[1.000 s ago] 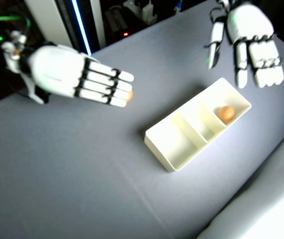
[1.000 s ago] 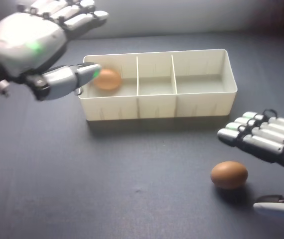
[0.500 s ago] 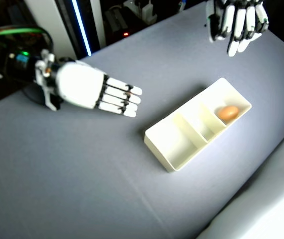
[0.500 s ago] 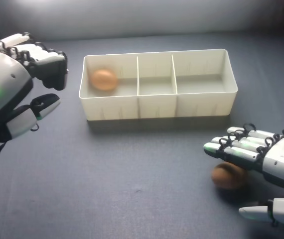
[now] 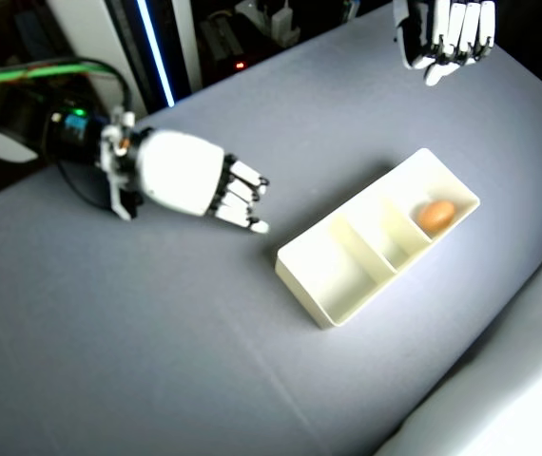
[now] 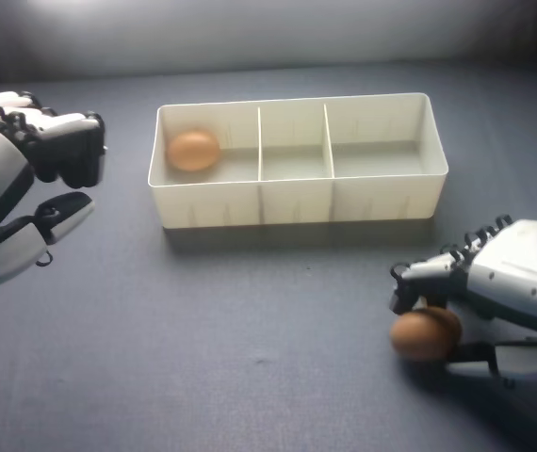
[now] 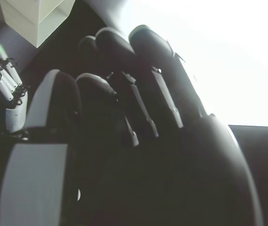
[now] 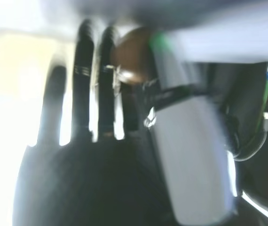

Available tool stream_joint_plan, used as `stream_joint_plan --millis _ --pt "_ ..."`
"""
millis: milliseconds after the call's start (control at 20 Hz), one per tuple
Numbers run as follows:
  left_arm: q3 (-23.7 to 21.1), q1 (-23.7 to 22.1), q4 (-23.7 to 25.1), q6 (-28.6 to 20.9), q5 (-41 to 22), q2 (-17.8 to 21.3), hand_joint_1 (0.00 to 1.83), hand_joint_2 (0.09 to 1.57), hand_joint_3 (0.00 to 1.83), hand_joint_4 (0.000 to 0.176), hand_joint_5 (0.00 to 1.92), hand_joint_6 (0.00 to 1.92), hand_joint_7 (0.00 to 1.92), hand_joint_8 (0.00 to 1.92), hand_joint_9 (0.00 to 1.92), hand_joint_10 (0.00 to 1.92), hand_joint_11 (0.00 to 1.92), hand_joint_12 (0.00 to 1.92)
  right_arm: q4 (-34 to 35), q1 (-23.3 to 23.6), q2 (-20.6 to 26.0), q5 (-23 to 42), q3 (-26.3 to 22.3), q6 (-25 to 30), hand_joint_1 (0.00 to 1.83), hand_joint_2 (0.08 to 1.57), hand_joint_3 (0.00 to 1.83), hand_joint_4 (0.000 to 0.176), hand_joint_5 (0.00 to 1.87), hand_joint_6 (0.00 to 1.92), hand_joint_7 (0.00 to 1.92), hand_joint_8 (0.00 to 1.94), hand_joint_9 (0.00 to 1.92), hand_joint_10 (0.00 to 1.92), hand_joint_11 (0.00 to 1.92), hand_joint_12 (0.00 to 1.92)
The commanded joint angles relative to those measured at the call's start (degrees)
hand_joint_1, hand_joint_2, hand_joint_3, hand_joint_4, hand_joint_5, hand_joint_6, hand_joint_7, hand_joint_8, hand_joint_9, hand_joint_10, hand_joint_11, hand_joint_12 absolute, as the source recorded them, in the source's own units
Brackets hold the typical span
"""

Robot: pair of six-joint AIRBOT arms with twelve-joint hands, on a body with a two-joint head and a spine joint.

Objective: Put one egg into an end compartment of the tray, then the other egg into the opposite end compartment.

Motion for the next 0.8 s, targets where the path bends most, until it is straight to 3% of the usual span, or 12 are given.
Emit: stream_joint_plan --millis 0,100,150,200,250,300,450,550,600,650,700,750 --pt "-0.2 -0.2 0.8 -0.3 -8.3 0.5 0.97 1.35 0.0 0.0 0.59 1.56 0.92 0.82 0.8 1.23 0.57 1.81 0.3 1.1 1.0 8.0 -0.4 0.4 1.18 1.31 0.0 0.0 0.6 1.28 0.72 1.73 0.97 1.87 1.05 1.92" --pt "-0.3 0.4 0.6 -0.6 -8.4 0.5 0.97 1.34 0.0 0.0 0.59 1.56 0.97 0.57 0.75 1.05 0.33 1.75 0.3 2.5 2.1 9.5 -0.6 0.5 1.21 1.26 0.0 0.0 0.63 1.3 0.84 1.49 0.98 1.5 0.95 1.75" --pt "-0.4 0.6 0.5 -0.7 -8.4 0.5 0.99 1.34 0.0 0.0 0.6 1.54 0.99 0.42 0.72 0.95 0.26 1.71 0.2 3.3 2.5 9.9 -0.5 0.5 1.2 1.26 0.0 0.0 0.62 1.32 0.83 1.5 0.94 1.51 0.88 1.79" --pt "-0.5 0.9 0.5 -0.9 -8.5 0.5 1.0 1.34 0.0 0.0 0.6 1.53 1.0 0.29 0.72 0.83 0.27 1.65 0.2 4.5 3.0 10.8 -0.3 0.5 1.19 1.29 0.01 0.0 0.63 1.25 0.75 1.67 1.0 1.8 1.04 1.9" --pt "-0.6 1.1 0.5 -1.0 -8.6 0.5 1.01 1.33 0.0 0.0 0.61 1.53 1.01 0.18 0.73 0.69 0.33 1.58 0.3 5.4 3.0 11.3 0.1 0.5 1.18 1.3 0.01 0.0 0.6 1.29 0.73 1.71 1.02 1.9 1.12 1.92" --pt "-0.7 1.5 0.4 -1.2 -8.8 0.5 1.0 1.34 0.0 0.0 0.6 1.54 1.02 0.11 0.74 0.61 0.33 1.57 0.7 6.9 3.0 12.0 0.9 0.5 1.18 1.29 0.0 0.0 0.61 1.32 0.75 1.67 0.96 1.85 1.06 1.92" --pt "-0.7 2.6 -0.3 -1.8 -9.4 0.0 0.97 1.34 0.0 0.0 0.6 1.54 1.09 0.05 0.79 0.7 0.32 1.63 2.5 10.8 2.6 11.9 3.0 -1.3 1.17 1.32 0.0 0.0 0.58 1.34 0.72 1.72 0.84 1.85 0.88 1.92" --pt "-0.9 3.2 0.0 -1.9 -9.7 -0.1 0.99 1.35 0.0 0.0 0.58 1.56 1.1 0.04 0.78 0.76 0.25 1.67 5.1 13.5 1.0 10.7 5.1 -4.0 1.17 1.31 0.0 0.0 0.59 1.31 0.72 1.72 0.9 1.88 0.98 1.92" --pt "-1.0 3.5 0.0 -1.9 -9.9 -0.2 0.97 1.36 0.0 0.0 0.56 1.59 1.1 0.03 0.76 0.81 0.21 1.69 5.5 14.6 -0.1 10.0 6.4 -4.0 1.17 1.3 0.0 0.0 0.59 1.37 0.73 1.65 0.75 1.73 0.78 1.92" --pt "-1.1 4.0 0.0 -2.0 -10.3 -0.3 0.97 1.37 0.0 0.0 0.55 1.61 1.1 0.03 0.74 0.87 0.19 1.71 6.0 16.0 -1.1 8.8 7.7 -4.3 1.17 1.31 0.0 0.0 0.57 1.4 0.74 1.64 0.73 1.73 0.75 1.92" --pt "-1.1 4.7 0.0 -2.5 -10.6 -0.6 0.97 1.37 0.0 0.0 0.54 1.62 1.13 0.04 0.73 0.95 0.2 1.73 8.6 18.9 -3.3 5.3 10.3 -6.8 1.18 1.3 0.0 0.0 0.56 1.39 0.77 1.62 0.85 1.72 0.85 1.92" --pt "-1.0 4.7 0.0 -2.5 -10.6 -0.6 0.97 1.37 0.0 0.0 0.55 1.61 1.15 0.05 0.73 0.97 0.23 1.71 9.0 19.1 -3.6 5.0 10.6 -7.1 1.09 1.3 0.0 0.0 0.63 1.47 1.01 1.77 1.16 1.88 1.2 1.92"
